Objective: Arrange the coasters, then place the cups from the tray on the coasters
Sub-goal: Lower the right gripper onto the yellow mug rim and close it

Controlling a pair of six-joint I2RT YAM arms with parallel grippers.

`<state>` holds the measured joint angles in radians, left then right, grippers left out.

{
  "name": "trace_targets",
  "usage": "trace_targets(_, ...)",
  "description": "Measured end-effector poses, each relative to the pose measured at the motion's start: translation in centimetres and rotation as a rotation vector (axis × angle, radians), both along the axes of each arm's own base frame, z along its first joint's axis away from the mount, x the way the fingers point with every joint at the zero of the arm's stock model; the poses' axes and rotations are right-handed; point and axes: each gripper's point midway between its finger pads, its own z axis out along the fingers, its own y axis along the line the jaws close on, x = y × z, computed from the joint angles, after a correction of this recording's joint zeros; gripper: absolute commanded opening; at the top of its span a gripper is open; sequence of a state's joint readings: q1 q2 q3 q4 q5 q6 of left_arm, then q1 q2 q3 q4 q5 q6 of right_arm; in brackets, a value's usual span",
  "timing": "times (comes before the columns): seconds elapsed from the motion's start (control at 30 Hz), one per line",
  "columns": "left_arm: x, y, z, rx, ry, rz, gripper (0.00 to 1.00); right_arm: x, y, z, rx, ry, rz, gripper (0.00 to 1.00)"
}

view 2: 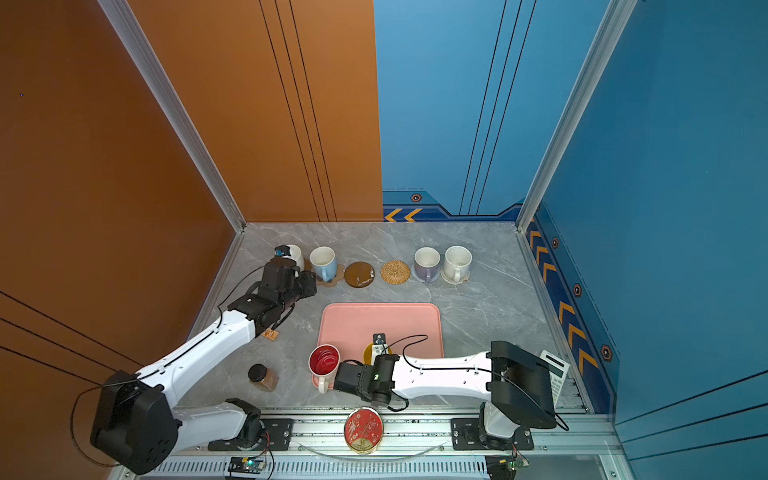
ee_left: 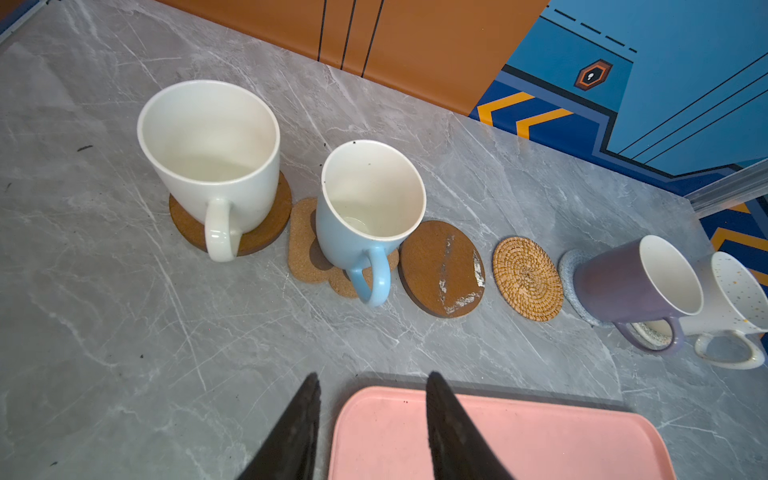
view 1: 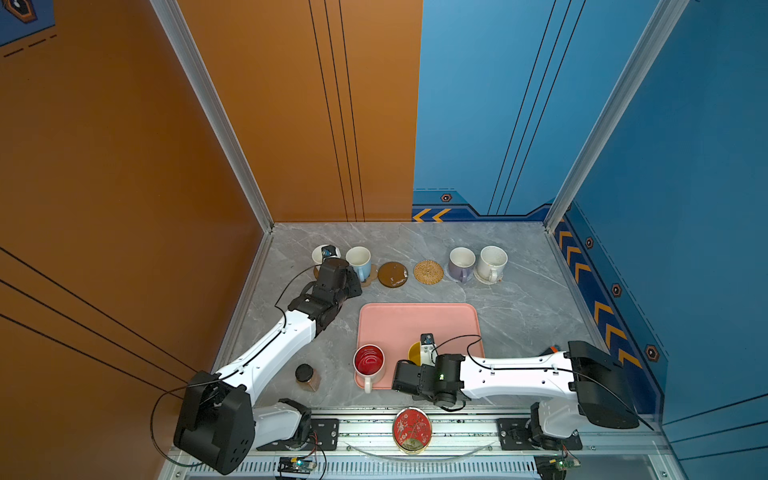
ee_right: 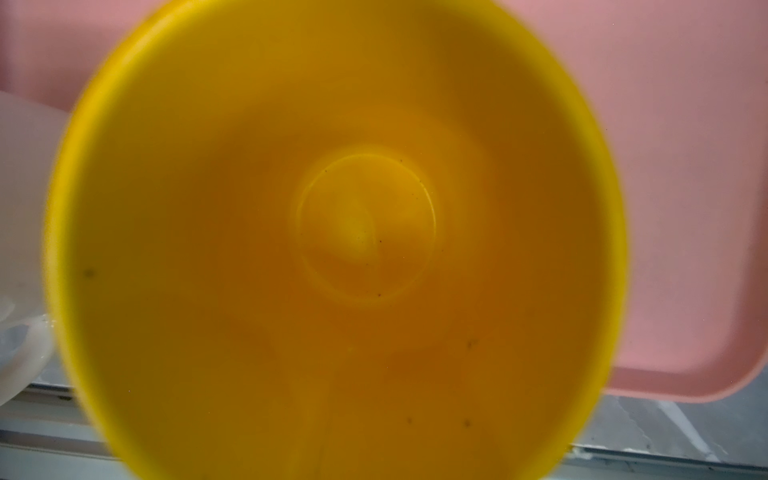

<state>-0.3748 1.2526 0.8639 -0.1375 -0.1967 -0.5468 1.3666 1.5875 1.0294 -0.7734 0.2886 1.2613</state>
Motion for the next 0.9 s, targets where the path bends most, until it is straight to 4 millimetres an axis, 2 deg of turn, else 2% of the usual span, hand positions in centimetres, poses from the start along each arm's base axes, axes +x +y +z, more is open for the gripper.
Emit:
trace_targets(0.43,0.06,0.2,-0.15,-0.004,0.0,0.003,0.43,0.4,-0.18,0.0,0.0,0.0,-0.014,0.41)
trace_targets(0.9,0.03,0.17,-0.31,-0.008,0.002,-0.001,0.44,0.58,-0.33,0.0,-0.003,-0.001,-0.023,0.26)
